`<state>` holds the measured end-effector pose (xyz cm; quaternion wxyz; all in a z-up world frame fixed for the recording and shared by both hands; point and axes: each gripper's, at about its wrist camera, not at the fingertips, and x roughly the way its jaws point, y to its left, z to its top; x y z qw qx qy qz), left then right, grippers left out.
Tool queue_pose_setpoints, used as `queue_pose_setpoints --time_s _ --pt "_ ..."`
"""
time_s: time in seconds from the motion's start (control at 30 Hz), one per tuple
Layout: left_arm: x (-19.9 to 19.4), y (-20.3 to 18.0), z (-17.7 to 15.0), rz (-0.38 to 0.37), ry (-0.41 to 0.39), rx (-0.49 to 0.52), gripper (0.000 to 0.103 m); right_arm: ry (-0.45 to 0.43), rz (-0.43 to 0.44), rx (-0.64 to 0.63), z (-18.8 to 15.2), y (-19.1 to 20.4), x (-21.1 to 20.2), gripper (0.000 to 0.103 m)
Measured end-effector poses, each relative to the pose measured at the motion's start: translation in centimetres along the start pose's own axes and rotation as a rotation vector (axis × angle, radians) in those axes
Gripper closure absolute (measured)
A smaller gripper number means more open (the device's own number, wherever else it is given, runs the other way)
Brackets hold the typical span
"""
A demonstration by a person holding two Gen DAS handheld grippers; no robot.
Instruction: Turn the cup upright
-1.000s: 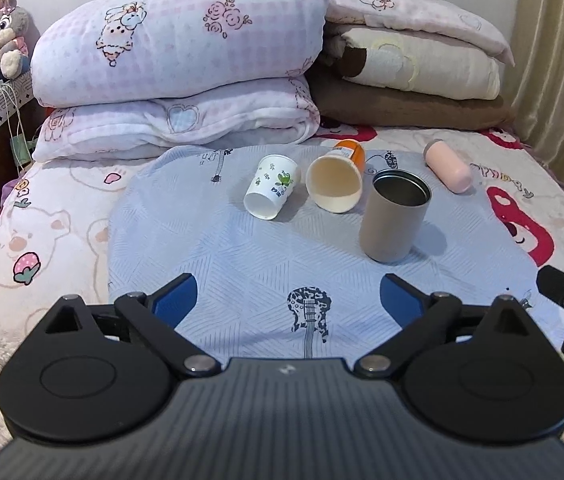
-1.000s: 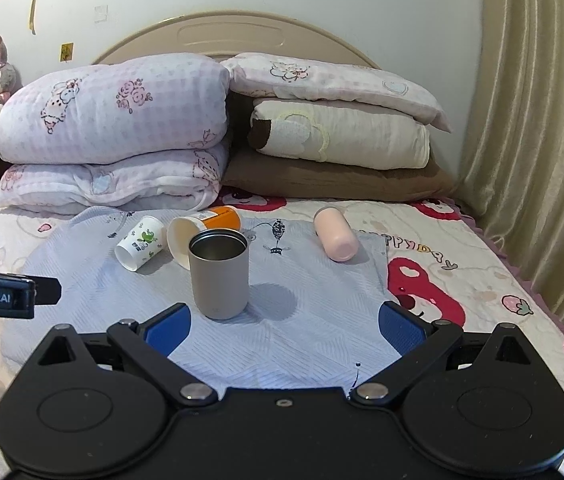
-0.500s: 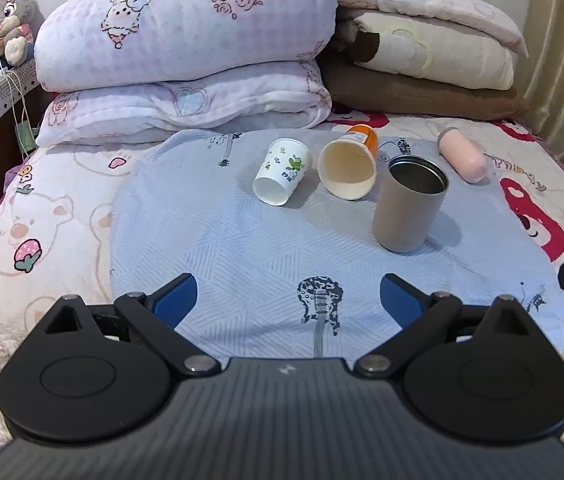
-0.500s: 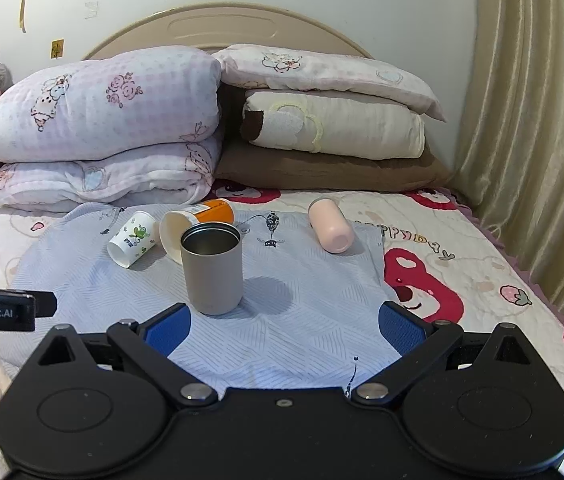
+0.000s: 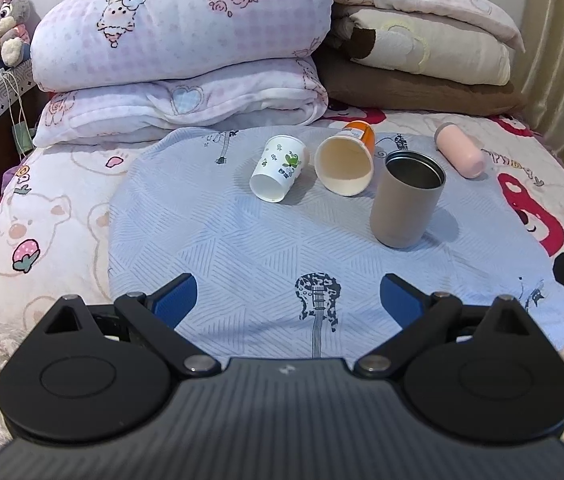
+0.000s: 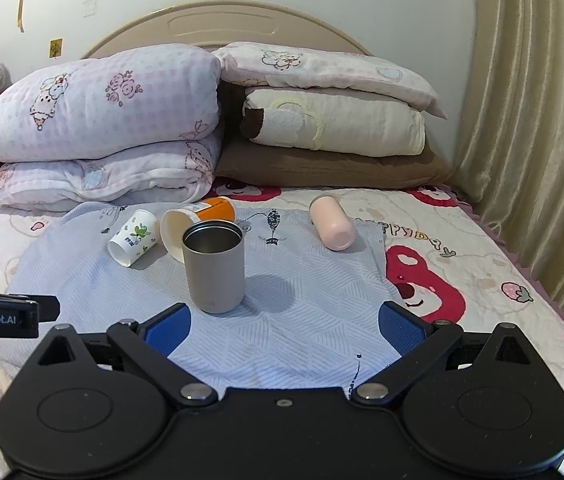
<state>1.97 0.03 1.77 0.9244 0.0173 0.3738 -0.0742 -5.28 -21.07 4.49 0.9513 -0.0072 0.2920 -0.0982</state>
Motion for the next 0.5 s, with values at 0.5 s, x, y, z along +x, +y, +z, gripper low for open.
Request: queue_pose_setpoints --time_s 0.5 --pt "-0.3 0.1 0.11 0.006 -0.013 0.004 0.001 0.005 -0.003 0.001 -0.13 -0.02 0.1 0.001"
